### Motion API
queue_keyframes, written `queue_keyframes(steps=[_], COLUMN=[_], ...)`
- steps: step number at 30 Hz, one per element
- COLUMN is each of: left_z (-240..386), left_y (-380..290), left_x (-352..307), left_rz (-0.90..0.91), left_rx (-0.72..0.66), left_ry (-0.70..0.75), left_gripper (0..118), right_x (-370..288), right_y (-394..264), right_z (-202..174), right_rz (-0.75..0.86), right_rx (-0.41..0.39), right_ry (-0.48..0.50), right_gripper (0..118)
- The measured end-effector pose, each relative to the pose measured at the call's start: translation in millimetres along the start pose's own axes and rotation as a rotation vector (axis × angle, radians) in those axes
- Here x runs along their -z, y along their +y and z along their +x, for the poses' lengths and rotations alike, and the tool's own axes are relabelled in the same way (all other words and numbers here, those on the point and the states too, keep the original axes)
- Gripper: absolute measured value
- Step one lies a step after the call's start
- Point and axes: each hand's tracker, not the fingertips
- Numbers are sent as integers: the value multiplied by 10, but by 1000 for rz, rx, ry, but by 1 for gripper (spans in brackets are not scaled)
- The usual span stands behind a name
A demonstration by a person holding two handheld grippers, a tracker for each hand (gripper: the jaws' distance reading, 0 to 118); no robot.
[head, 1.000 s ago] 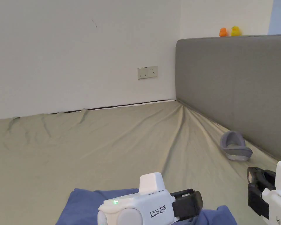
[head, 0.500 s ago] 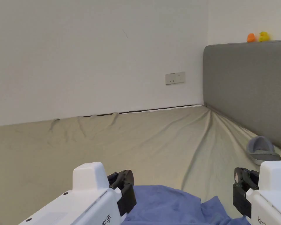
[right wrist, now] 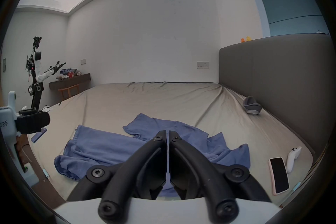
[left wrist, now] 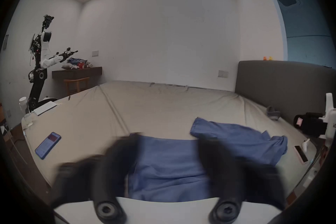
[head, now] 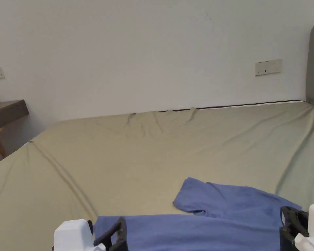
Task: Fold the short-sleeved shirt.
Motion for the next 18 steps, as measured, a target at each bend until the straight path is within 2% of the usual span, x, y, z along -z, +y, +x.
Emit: queue_keyframes(steps=[1,2,7,13,15,18], left_z=[-54,-100,-425,-347,-381,-366], left_y=[7,12,-106,-352,-528,-684], left_x=[152,313,1215,2227,2483,2647], left_rz=[-45,-95,-204,-388,-473,-528], left_rx=[19,23,62,137,130,197], left_ry=[1,3,57,59,72,41], left_gripper=[117,112,112,112,112,111], right_x=[45,98,422,887,1017,1144], right_y=[-8,-6,-58,-153,-178,-214], right_z=[5,6,94,191,210,220], right_rz=[-7,-16,-39,-100,-114,-131], right_rx=[1,5,7,7,16,13], right_ry=[8,9,11,1,-2,-5], right_gripper=[3,3,3,3,3,3])
